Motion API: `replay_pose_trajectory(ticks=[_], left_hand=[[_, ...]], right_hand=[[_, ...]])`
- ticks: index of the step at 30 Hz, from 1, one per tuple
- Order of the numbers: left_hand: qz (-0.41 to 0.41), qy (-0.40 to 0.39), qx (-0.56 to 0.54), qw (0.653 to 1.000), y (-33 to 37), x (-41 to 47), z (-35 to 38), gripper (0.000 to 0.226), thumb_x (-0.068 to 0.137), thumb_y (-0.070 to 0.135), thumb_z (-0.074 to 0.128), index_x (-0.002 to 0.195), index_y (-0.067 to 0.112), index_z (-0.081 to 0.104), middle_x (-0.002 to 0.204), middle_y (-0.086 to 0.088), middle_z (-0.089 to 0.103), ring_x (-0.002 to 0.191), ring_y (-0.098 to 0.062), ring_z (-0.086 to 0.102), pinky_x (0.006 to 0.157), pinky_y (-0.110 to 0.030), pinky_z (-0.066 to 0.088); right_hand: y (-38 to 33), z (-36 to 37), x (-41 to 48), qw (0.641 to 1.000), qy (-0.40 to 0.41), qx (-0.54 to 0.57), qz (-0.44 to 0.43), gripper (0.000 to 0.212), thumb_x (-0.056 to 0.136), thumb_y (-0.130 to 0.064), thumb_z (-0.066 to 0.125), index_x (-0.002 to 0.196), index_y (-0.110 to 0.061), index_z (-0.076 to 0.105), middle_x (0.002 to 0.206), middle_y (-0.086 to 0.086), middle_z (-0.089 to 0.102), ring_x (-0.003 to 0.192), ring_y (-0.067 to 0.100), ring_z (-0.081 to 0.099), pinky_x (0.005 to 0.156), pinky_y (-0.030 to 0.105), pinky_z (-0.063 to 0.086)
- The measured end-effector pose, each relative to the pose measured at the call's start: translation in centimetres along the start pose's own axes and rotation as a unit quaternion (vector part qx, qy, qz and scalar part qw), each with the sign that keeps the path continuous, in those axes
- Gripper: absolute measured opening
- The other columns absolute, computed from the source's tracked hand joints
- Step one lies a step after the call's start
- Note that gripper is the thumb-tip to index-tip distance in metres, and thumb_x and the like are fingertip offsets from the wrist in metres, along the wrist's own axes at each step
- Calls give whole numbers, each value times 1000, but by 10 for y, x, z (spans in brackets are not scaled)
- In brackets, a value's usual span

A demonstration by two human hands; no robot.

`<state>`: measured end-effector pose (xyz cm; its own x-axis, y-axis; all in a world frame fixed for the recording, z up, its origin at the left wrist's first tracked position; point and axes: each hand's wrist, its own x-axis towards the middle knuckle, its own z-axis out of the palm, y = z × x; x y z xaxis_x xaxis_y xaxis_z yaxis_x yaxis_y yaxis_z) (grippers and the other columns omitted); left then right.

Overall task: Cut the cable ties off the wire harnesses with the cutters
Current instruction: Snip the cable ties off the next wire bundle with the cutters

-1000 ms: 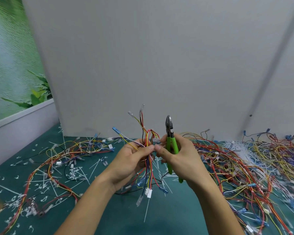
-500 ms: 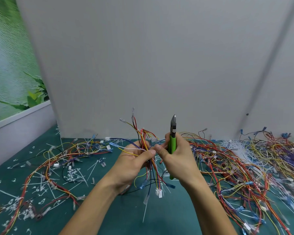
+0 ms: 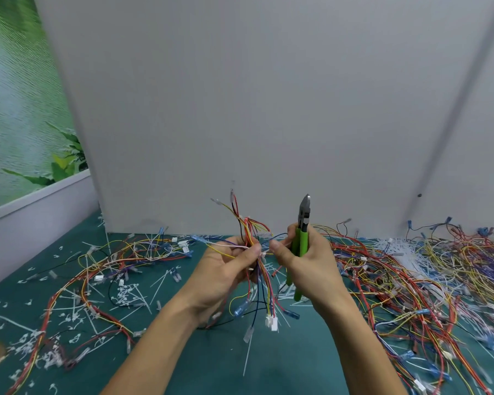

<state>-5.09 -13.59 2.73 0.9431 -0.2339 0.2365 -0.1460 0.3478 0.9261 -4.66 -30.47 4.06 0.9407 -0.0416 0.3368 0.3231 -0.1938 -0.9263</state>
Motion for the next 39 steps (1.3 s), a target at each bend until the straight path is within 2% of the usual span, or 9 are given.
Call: replay_pose_trajectory(ticks=[3,11,15,19,24,29,31,34,39], left_hand=[[-13,-26,-15,999,2,0,-3,36,88,15,67,113,-10,64,80,-7,64,72,-13,60,66,-25,52],[-36,13,-44,998,7,3,-1,50,85,14,64,122,-19,57,85,-15,60,74,-19,58,59,-27,50],[-45,17,-44,998,8,2,0,44,86,18,64,121,-9,66,84,-14,62,72,-19,58,56,-26,48],[-51,14,-32,998,11,0,-3,29,85,25,66,105,10,80,83,-7,70,69,-17,61,66,-32,52],[-55,21,-1,998,13,-1,-6,21,83,30,67,92,19,82,74,-5,66,62,-16,63,63,-29,56],[-38,-22,38,998,11,-2,-7,18,89,30,66,96,20,79,72,-6,60,62,-14,60,59,-26,54],[-17,-31,45,998,9,-2,-5,11,87,24,69,94,23,77,71,-3,60,61,-13,58,56,-25,53],[3,-21,33,999,3,-2,-2,11,80,19,74,91,19,73,73,-2,61,61,-12,57,54,-22,51],[24,-25,35,999,-1,-1,0,18,81,14,74,96,9,66,75,2,66,58,-11,56,53,-23,50]], right_hand=[[0,-7,1,1000,-5,15,-11,21,91,-13,77,92,-12,56,68,-11,67,65,1,63,66,18,54],[0,-17,4,1000,6,18,1,19,91,-21,78,99,-12,64,83,-3,72,77,6,73,68,17,56],[2,-17,5,1000,0,-1,-4,19,91,-23,79,99,-14,64,77,-13,72,74,2,72,65,14,54],[2,-17,5,1000,-10,-18,-14,20,91,-28,78,96,-15,63,72,-16,69,68,-3,67,61,12,50],[1,-15,4,999,-18,-26,-28,18,91,-24,78,93,-17,62,69,-16,64,64,-4,61,60,14,51],[1,-13,3,999,-21,-19,-27,19,91,-20,78,91,-17,59,68,-11,62,60,-3,59,57,14,49],[1,-11,4,1000,-11,-23,-17,21,91,-18,78,89,-18,57,73,-7,61,63,2,61,62,20,52],[2,-8,5,1000,6,-6,6,24,92,-14,76,89,-18,53,79,5,62,85,32,71,82,47,57],[3,-6,4,1000,28,-2,3,27,92,-11,75,88,-18,49,77,7,61,89,39,70,82,50,57]])
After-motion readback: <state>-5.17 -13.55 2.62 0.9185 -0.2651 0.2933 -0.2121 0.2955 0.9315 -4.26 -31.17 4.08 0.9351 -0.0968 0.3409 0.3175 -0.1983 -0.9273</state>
